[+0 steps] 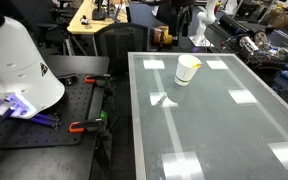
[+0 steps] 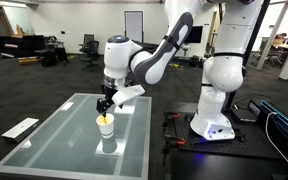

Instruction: Take the pen out of the white cup

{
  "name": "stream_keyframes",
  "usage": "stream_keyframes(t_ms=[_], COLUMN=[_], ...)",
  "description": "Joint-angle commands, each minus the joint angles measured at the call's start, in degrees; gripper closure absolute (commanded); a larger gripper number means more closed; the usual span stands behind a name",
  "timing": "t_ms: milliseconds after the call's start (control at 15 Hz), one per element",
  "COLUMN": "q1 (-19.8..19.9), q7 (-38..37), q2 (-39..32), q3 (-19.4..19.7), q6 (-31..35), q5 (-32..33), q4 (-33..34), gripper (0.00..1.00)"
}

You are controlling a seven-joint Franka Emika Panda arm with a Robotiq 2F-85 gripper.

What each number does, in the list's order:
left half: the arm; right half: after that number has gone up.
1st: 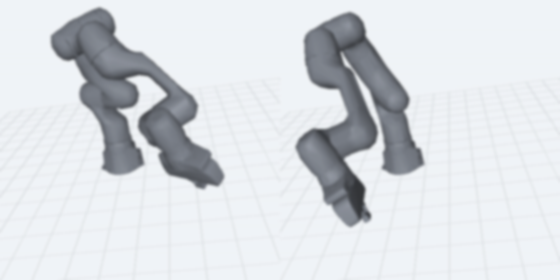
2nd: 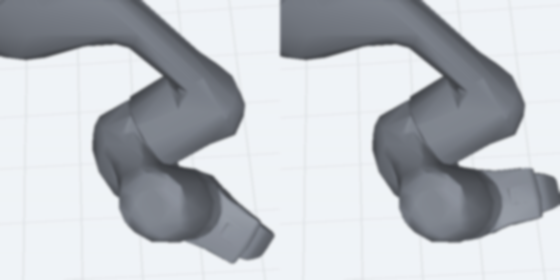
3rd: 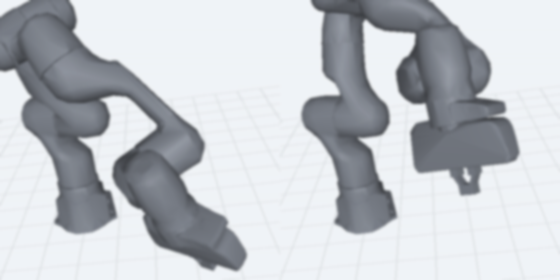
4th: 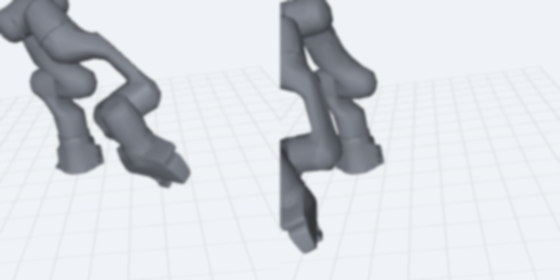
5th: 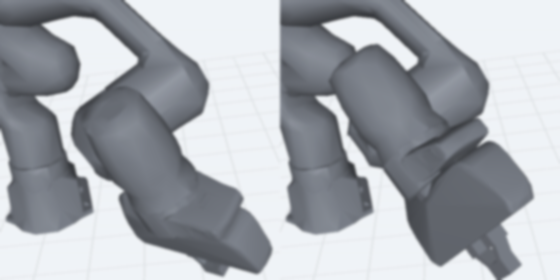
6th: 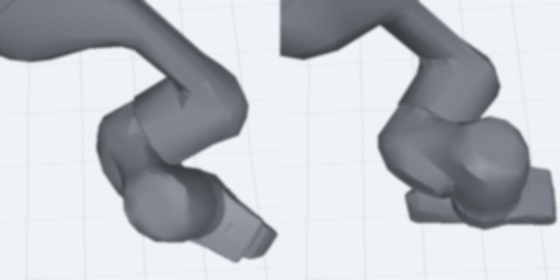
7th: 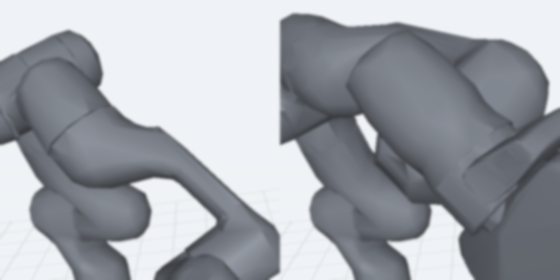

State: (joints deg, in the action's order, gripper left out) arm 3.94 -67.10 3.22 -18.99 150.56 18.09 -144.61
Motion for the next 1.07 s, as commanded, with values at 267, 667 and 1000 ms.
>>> stream_keyframes(t_ms=[267,667,1000], q1=[-5.12,-4.63,-4.82], q7=[-1.60,-6.83,-15.70], q2=[-1.14,-3.68,-5.83], q3=[6.02,6.36,6.90], q6=[0.57,4.59,5.81], q5=[3.49,10.01,18.21], q4=[0.91,1.52,2.78], gripper=[0.00,0.00,0.01])
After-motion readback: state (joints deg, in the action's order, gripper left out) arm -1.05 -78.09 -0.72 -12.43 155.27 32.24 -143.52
